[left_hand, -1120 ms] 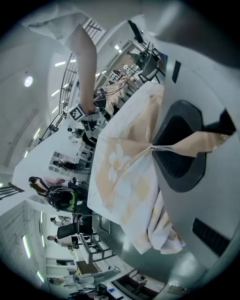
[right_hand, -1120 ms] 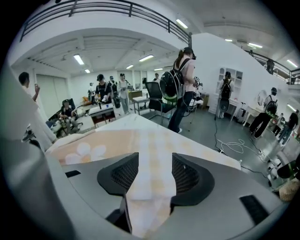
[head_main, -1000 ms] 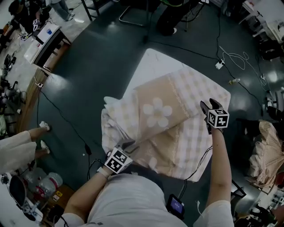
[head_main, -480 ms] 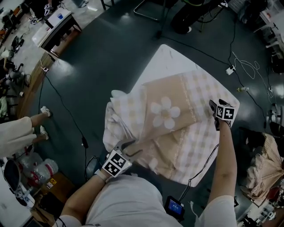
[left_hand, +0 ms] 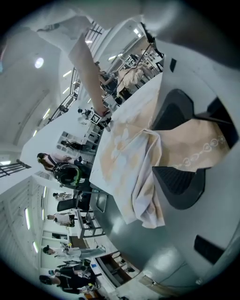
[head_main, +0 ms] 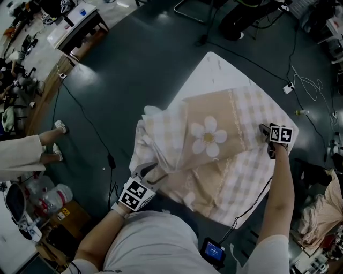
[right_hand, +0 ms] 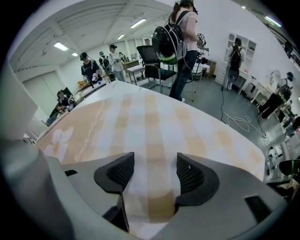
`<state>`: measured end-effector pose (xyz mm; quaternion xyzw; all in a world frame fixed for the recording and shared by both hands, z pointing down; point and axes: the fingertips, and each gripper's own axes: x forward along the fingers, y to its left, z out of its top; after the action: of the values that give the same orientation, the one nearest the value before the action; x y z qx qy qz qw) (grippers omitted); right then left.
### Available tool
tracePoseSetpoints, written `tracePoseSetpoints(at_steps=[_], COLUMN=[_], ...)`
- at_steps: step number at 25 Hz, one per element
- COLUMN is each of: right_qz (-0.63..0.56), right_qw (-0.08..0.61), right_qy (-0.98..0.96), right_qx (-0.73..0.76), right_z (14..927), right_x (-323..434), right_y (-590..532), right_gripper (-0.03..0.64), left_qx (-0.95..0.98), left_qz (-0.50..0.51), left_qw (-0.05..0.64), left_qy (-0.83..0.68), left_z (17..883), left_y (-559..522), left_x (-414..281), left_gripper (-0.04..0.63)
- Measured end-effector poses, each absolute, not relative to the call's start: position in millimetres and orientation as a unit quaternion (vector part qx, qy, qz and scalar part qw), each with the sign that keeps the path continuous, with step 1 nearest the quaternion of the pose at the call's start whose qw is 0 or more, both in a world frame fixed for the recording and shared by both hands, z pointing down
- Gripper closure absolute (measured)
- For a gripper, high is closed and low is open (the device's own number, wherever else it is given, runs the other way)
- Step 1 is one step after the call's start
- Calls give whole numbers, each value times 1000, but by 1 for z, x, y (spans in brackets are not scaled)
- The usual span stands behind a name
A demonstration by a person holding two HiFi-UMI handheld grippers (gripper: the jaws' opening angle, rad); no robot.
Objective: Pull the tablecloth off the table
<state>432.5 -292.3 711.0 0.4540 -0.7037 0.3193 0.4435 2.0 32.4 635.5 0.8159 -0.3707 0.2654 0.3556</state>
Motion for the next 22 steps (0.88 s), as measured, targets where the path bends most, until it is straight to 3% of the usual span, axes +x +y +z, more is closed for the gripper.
tracePoseSetpoints(at_steps=[8, 15, 22], right_qz=[321, 324, 271], right_qw=[447, 456, 478], right_qy=[-692, -683, -680], right_qx=[467, 469, 486], right_z=[711, 710, 711], right_x=[427, 421, 417], right_y=[-289, -269, -244], right_gripper=[374, 549, 584], left_qx=[799, 794, 794], left_qz=[259, 257, 256], left_qw=[359, 364, 362], left_qy=[-406, -413, -415], left_z=[638, 640, 639], left_y=[16, 17, 15], left_x=[-27, -36, -43], left_gripper=[368, 368, 367])
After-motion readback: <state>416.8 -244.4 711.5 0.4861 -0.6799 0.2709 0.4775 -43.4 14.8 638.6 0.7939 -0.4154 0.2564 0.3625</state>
